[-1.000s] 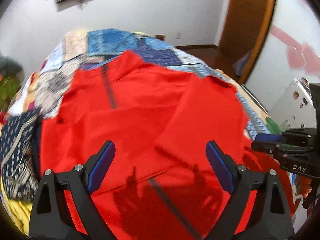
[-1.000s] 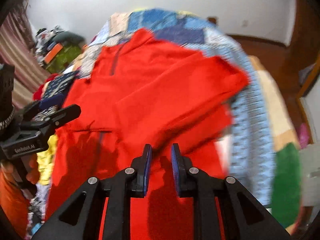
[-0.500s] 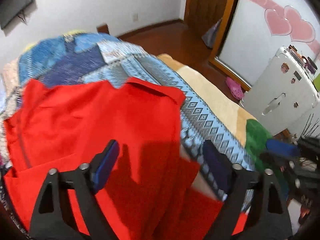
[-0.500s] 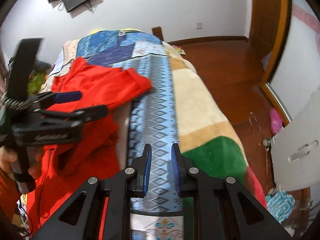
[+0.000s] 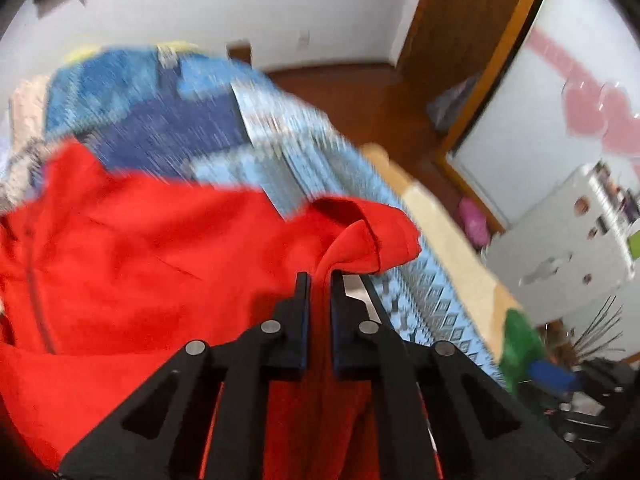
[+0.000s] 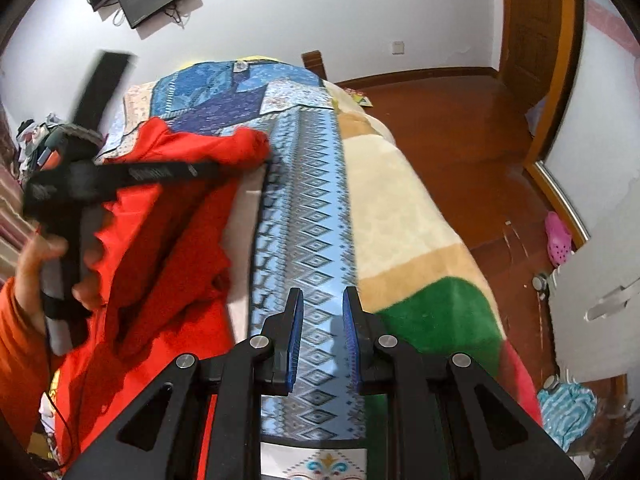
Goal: Fold large clothes
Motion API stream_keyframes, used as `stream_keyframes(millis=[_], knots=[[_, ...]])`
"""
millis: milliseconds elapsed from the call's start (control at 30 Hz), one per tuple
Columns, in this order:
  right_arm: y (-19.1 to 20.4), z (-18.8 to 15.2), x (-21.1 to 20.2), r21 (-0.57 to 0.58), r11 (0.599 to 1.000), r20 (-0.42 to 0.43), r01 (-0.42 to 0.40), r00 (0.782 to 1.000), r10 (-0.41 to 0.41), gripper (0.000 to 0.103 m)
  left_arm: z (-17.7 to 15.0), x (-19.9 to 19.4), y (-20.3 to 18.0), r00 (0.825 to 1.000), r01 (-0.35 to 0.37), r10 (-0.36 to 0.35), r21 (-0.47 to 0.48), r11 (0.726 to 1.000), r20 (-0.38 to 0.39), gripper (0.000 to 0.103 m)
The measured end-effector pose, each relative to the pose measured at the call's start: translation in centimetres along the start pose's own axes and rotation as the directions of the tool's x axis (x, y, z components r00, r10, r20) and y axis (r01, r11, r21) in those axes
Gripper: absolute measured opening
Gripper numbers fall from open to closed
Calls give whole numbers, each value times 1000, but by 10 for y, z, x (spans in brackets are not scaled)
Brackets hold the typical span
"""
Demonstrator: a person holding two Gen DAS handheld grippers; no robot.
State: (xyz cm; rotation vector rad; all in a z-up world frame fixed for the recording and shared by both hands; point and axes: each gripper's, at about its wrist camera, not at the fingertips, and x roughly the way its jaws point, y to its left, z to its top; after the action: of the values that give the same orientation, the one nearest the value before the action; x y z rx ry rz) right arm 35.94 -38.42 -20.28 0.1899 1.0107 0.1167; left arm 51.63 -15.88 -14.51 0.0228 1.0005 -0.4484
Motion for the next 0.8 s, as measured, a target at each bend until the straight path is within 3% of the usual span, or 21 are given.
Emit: stream_keyframes(millis=[67, 167, 267, 400, 500, 633, 700, 800], knots=[[10, 5, 2, -12, 1000, -3, -9, 1000, 8, 16, 7, -34, 10, 997, -12, 11, 14, 1000, 72, 7], [31, 16, 2, -37, 999, 6, -25, 1000, 25, 16, 17, -94, 24, 980, -58, 47, 48, 997, 196, 6], [54, 28, -1, -65, 997, 32, -32, 999, 34, 16, 26, -161, 46, 932, -110, 92, 33, 993, 349, 6], [96, 44, -13, -106, 991, 89, -87, 991, 97, 16, 16, -221, 78, 872, -137, 120, 0, 991, 474, 6], [123, 53, -9, -135, 984, 91, -112, 988, 125, 16, -6, -242, 107, 850, -160, 148, -20, 987, 505, 6], [159, 59, 22, -168, 981, 32, -97, 994, 104, 16, -52, -228, 152, 869, -227, 227, -54, 972, 440, 6], [173, 57, 44, -196, 978, -13, -74, 997, 73, 16, -82, -206, 184, 898, -238, 258, -99, 966, 357, 6], [188, 52, 85, -285, 958, -76, 27, 996, -50, 16, -128, -173, 233, 939, -223, 265, -200, 954, 218, 6]])
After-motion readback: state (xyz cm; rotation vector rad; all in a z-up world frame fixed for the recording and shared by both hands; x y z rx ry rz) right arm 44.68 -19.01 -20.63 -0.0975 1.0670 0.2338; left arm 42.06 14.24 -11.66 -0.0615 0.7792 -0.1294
